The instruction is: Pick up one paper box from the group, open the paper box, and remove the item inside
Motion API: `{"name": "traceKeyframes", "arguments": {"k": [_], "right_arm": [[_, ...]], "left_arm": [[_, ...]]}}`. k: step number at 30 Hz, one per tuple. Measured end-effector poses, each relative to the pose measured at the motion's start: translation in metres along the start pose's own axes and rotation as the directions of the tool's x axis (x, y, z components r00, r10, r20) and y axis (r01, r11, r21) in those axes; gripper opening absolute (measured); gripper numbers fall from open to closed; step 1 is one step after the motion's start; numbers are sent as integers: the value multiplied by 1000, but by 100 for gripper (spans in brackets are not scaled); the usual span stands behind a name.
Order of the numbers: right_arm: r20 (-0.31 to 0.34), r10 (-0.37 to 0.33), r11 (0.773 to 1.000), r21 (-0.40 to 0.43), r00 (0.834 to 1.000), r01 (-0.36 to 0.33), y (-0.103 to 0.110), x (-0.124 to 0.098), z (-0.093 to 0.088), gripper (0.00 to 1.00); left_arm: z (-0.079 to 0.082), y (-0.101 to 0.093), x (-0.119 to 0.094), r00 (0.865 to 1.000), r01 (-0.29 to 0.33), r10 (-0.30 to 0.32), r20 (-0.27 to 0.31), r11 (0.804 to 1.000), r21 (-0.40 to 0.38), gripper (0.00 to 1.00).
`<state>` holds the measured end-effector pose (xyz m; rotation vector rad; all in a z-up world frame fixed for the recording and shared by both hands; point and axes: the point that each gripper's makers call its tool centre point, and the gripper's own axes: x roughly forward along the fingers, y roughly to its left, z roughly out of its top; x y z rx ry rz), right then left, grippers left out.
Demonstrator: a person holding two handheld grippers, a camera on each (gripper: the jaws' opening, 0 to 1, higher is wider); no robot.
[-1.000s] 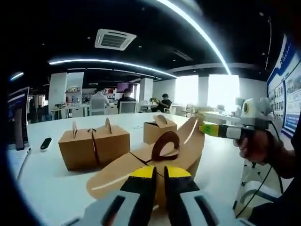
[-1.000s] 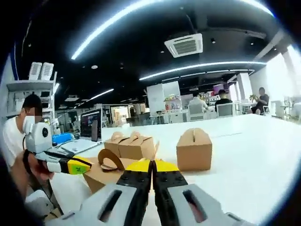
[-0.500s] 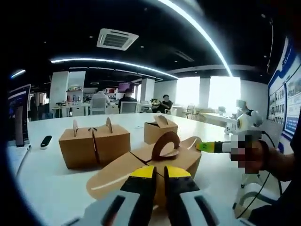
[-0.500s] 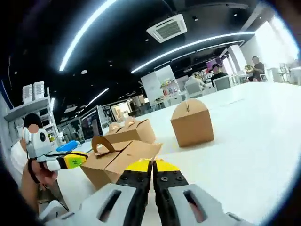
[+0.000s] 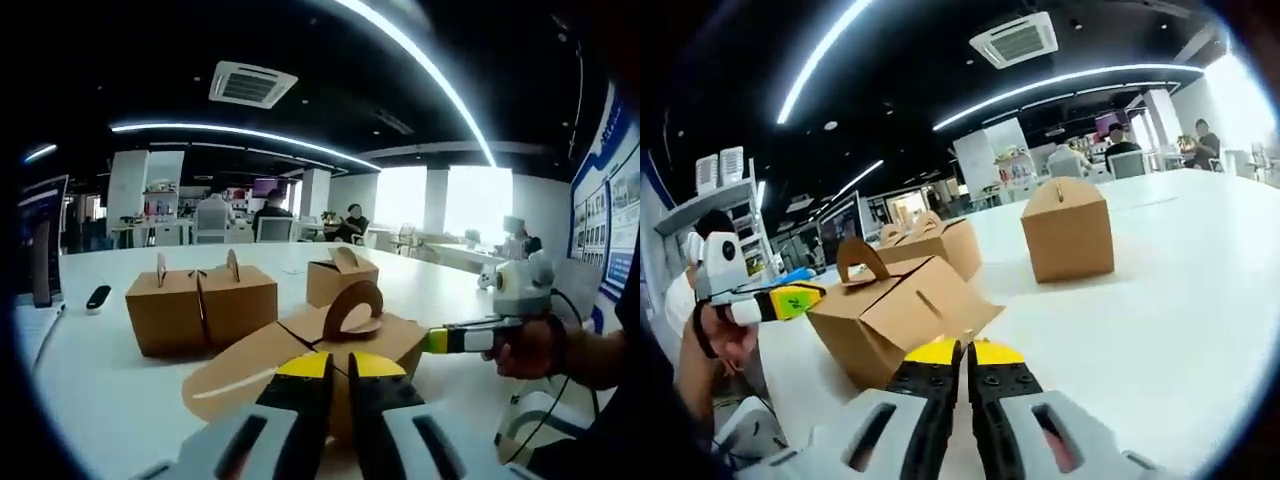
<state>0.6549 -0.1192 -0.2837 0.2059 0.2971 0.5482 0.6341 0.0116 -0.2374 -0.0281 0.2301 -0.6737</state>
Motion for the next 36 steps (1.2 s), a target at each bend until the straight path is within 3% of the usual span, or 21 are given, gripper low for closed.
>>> {"name": "traceKeyframes", "arguments": {"k": [4,9,16,19,25,28,31,34,36], "right_arm": [[-30,13,997,-74,999,-16,4,3,-4,5],[-70,22,977,-210,997,-36,13,11,-6,5],[-77,30,975,-216,997,-46,12,11,-5,6],[-40,-21,979,-206,999,12,-6,1,6,8],[29,-69,981,-179,997,73,-28,-16,34,24],[102,-115,975,-178,988,132,-39,-26,59,27],[210,-141,938,-283,967,198,-41,-30,89,27],[279,-106,873,-433,954,224,-28,-25,109,26],[343,-63,792,-554,937,256,-10,-22,124,24]], "left_arm": [[0,0,0,1000,3,-3,1,1000,-6,10],[0,0,1,1000,5,-5,1,1000,-3,10],[0,0,0,1000,13,-13,6,1000,-2,10],[0,0,0,1000,15,-15,0,1000,7,10],[0,0,1,999,16,-15,-30,999,35,10],[0,0,1,999,23,-22,-35,999,34,10],[0,0,1,999,28,-27,-33,999,27,10],[0,0,2,999,31,-31,-32,999,25,10],[0,0,2,999,35,-35,-26,999,17,10]]}}
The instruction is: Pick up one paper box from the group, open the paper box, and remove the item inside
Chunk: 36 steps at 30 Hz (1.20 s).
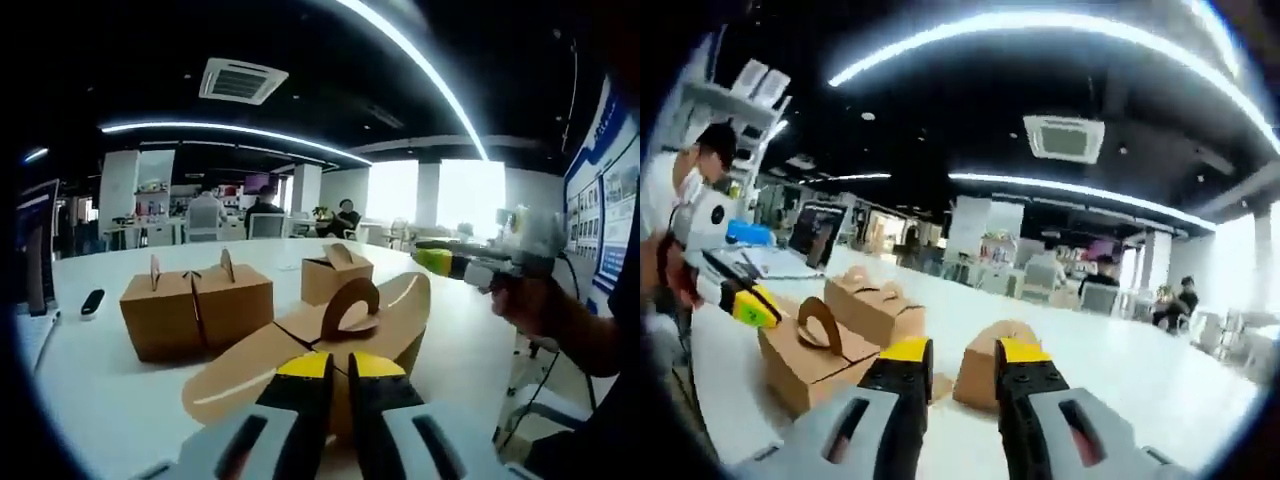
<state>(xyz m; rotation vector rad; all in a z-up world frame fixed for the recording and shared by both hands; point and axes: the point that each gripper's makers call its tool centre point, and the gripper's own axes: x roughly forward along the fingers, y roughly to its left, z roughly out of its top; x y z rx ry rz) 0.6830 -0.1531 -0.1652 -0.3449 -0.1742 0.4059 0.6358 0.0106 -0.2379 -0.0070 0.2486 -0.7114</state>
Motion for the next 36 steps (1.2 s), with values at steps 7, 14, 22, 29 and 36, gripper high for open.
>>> {"name": "traceKeyframes", "arguments": {"k": [7,14,22,29,36], "right_arm": [[-78,144,982,-110,986,-152,50,20,-20,3],[-212,252,968,54,944,-246,73,19,-72,3],[-218,282,959,66,934,-274,84,15,-74,3],[-227,307,951,104,924,-290,91,13,-76,3],[-227,319,947,105,920,-302,97,12,-76,3]], "left_arm": [[0,0,0,1000,-2,2,-5,1000,1,10],[0,0,1,1000,-4,4,-2,1000,-1,10],[0,0,1,1000,-1,1,6,1000,-7,10],[0,0,0,1000,3,-3,28,1000,-27,10],[0,0,0,1000,7,-6,29,1000,-30,10]]}}
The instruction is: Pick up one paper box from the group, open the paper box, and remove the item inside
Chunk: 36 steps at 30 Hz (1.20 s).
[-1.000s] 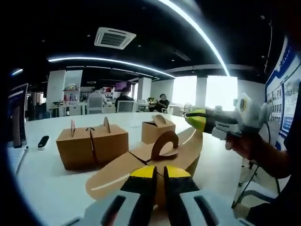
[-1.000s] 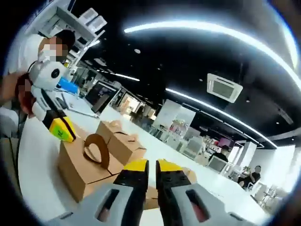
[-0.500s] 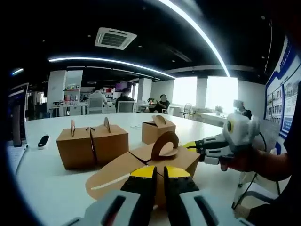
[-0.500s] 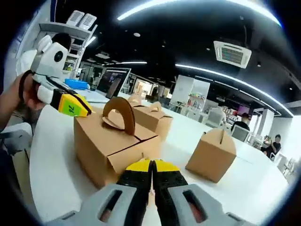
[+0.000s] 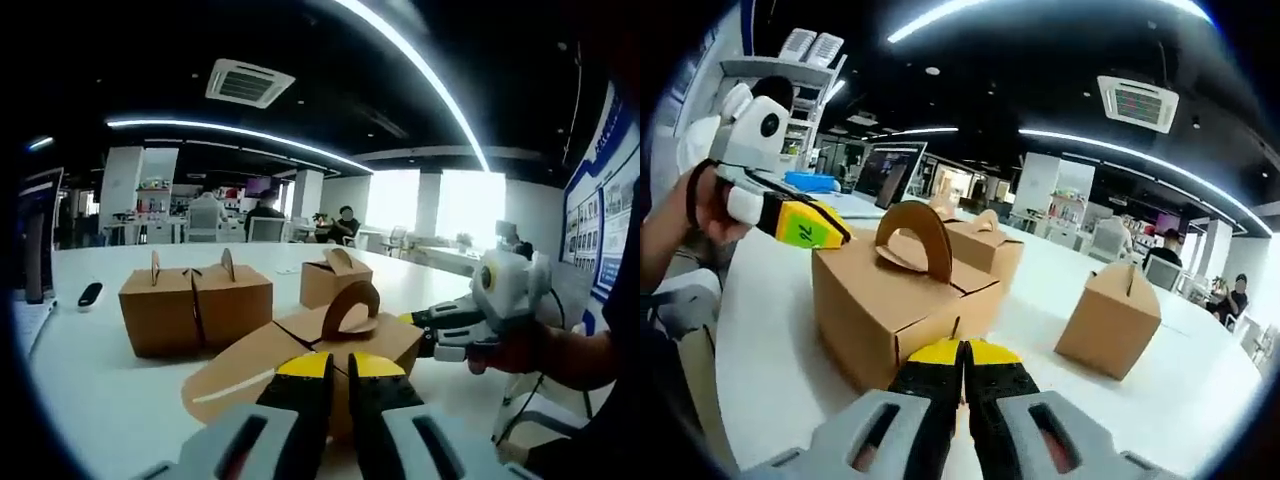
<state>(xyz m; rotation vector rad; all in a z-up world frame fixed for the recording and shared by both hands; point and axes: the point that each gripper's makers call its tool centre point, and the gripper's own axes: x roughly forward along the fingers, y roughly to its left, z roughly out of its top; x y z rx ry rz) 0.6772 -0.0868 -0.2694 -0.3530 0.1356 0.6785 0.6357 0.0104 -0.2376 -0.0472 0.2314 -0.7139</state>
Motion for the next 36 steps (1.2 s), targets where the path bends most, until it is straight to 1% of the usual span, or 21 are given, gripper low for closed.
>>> {"name": "traceKeyframes", "arguments": {"k": [4,7,9,11,12,13,14,16,17,18,20,22,23,24,27,30,31,33,34,36], "right_arm": [[1,4,1000,3,1000,-4,-1,-2,-1,3],[8,-15,1000,6,1000,15,-9,-6,1,3],[19,-20,1000,15,1000,19,-13,-8,3,3],[33,-28,999,21,999,27,-17,-11,6,4],[86,-36,999,33,996,33,-21,-13,16,5],[114,-35,998,49,993,30,-23,-17,22,5],[123,-41,997,64,992,33,-27,-21,24,5],[148,-57,996,71,987,47,-35,-28,32,7],[158,-62,996,73,986,51,-37,-31,36,8],[172,-64,996,69,983,52,-40,-35,42,11],[187,-70,996,67,980,58,-44,-39,51,16],[205,-71,995,80,976,56,-46,-42,60,20],[219,-68,994,94,973,48,-47,-45,65,20],[232,-64,993,108,971,40,-48,-47,70,20],[265,-53,992,125,963,20,-49,-55,80,21],[279,-53,993,117,959,21,-48,-62,82,21],[280,-53,994,102,959,25,-47,-63,82,21],[265,-53,998,34,963,45,-44,-63,80,21],[261,-51,999,-3,964,53,-41,-62,81,21],[255,-44,997,-50,966,58,-35,-60,83,21]], "left_arm": [[0,0,-1,1000,-2,2,1,1000,8,10],[1,-3,-1,1000,-5,5,-2,998,60,10],[1,-3,-2,1000,-16,16,3,997,76,10],[2,-3,-3,1000,-19,18,5,998,63,12],[5,-4,-6,1000,-7,6,21,999,50,17],[14,-5,-8,997,1,-5,72,999,50,24],[21,-3,-12,994,-5,1,111,999,34,26],[33,4,-20,987,-15,19,159,1000,-27,26],[39,7,-24,982,-19,27,188,999,-43,26],[43,11,-27,978,-26,35,205,999,-46,27],[47,17,-31,976,-43,50,212,998,-42,30],[46,21,-33,977,-58,64,201,998,-38,33],[43,25,-33,981,-75,84,175,996,-58,36],[41,26,-32,982,-77,87,166,995,-68,38],[34,22,-32,987,-68,75,145,996,-56,38],[25,17,-28,991,-56,60,122,998,-42,38],[23,15,-26,992,-53,57,111,998,-37,38],[19,13,-24,994,-57,60,93,998,-27,38],[19,12,-24,994,-59,60,91,998,-21,38],[21,10,-25,994,-60,60,93,998,-8,38]]}}
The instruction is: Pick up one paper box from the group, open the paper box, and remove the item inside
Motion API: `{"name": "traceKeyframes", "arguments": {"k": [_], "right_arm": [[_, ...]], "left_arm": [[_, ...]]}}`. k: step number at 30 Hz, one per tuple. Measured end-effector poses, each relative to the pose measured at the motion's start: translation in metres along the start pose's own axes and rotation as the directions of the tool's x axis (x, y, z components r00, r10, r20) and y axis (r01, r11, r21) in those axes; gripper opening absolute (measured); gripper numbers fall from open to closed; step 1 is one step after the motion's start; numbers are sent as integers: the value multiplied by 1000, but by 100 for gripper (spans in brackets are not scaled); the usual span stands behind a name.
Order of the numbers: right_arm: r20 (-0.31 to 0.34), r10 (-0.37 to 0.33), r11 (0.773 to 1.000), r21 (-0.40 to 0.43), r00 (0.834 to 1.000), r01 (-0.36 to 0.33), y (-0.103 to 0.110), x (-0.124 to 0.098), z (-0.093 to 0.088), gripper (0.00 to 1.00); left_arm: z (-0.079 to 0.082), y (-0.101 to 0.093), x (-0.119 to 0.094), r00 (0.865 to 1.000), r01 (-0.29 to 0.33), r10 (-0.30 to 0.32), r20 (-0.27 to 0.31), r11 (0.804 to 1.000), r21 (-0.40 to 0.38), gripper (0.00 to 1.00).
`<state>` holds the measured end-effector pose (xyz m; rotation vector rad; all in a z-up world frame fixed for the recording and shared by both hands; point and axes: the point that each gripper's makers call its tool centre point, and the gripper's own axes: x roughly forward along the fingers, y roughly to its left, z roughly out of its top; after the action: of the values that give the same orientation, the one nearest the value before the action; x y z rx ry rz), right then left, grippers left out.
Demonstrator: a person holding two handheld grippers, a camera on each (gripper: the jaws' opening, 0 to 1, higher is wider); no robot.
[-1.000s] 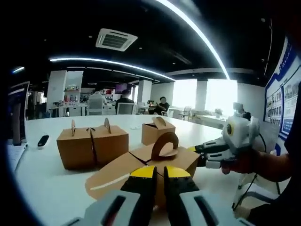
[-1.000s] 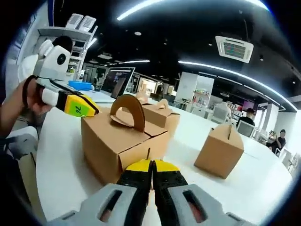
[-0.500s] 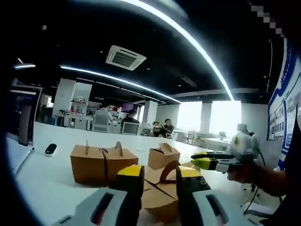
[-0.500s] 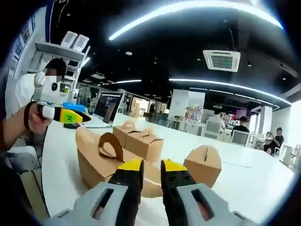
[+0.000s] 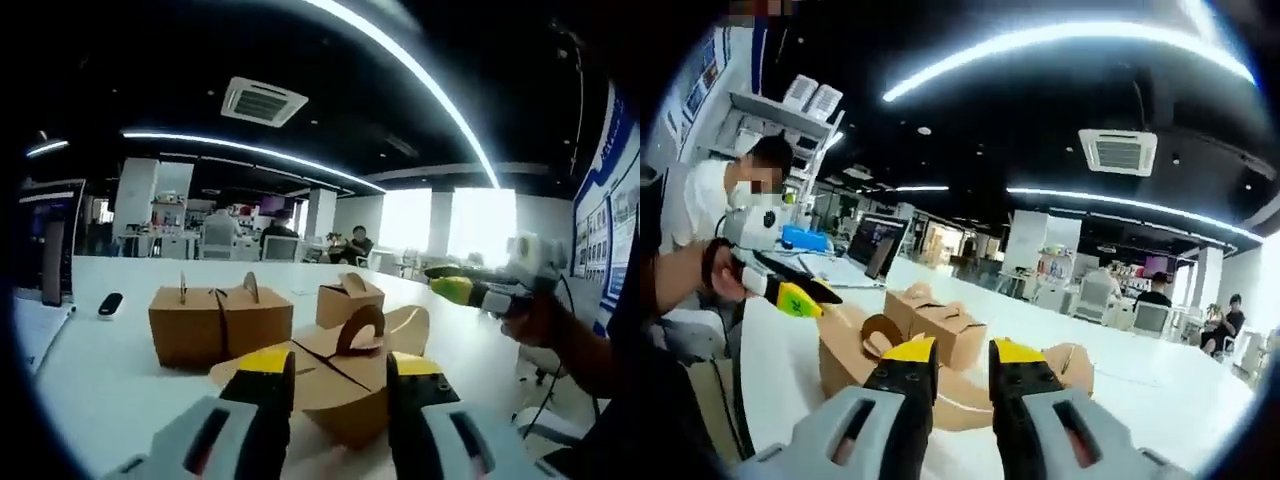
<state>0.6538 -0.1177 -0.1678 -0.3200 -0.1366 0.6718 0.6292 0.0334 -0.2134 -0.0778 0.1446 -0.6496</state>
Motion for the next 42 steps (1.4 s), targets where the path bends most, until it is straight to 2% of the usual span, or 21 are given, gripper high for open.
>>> {"name": "traceKeyframes", "arguments": {"k": [2,5,6,7,9,10,13,18,20,24,25,26,28,29,30,32,33,40,42], "right_arm": [[-9,24,993,-112,1000,-25,14,8,6,21],[0,53,965,-258,999,-52,33,18,16,21],[2,82,932,-354,997,-76,49,24,21,20],[-8,103,906,-411,995,-97,59,27,22,20],[-46,138,834,-534,989,-142,76,33,19,16],[-55,142,821,-552,988,-148,79,34,18,13],[-136,156,748,-631,978,-207,89,42,8,10],[-210,196,744,-604,958,-285,79,51,5,10],[-238,209,730,-607,948,-313,77,52,3,10],[-266,210,711,-619,941,-334,77,55,-1,10],[-280,204,695,-633,938,-341,77,57,-3,10],[-291,186,670,-661,938,-338,76,57,-5,10],[-311,148,615,-715,939,-333,75,58,-7,10],[-314,125,581,-746,941,-326,74,57,-7,10],[-308,117,557,-766,944,-319,75,57,-5,10],[-307,125,557,-765,943,-323,80,54,-5,10],[-305,124,547,-773,944,-322,81,54,-4,10],[-308,94,517,-797,947,-311,78,56,-7,10],[-321,60,461,-831,945,-312,75,56,-10,10]], "left_arm": [[4,0,-1,1000,-5,5,6,1000,5,38],[6,-1,-2,1000,-18,17,18,1000,17,38],[6,-1,-2,1000,-19,18,18,1000,20,38],[6,-2,-3,1000,-19,18,17,1000,23,38],[2,-4,-3,1000,-17,17,11,999,29,38],[1,-4,-3,1000,-16,16,7,999,29,38],[-6,-4,-2,1000,-13,13,-15,1000,22,38],[-5,-9,4,1000,2,-2,-10,1000,15,38],[-3,-13,7,1000,22,-22,3,1000,7,38],[-3,-17,12,999,39,-39,15,999,0,38],[-4,-18,14,999,41,-41,13,999,5,38],[-6,-17,16,999,36,-36,1,999,22,38],[-11,-15,19,999,25,-24,-23,998,55,38],[-11,-16,20,999,34,-33,-23,998,61,38],[-11,-17,20,999,45,-44,-23,997,60,38],[-11,-20,21,998,61,-60,-24,997,53,38],[-11,-20,22,998,64,-63,-24,996,55,38],[-7,-18,23,998,61,-59,-20,995,73,38],[-6,-18,22,998,62,-61,-19,996,71,38]]}}
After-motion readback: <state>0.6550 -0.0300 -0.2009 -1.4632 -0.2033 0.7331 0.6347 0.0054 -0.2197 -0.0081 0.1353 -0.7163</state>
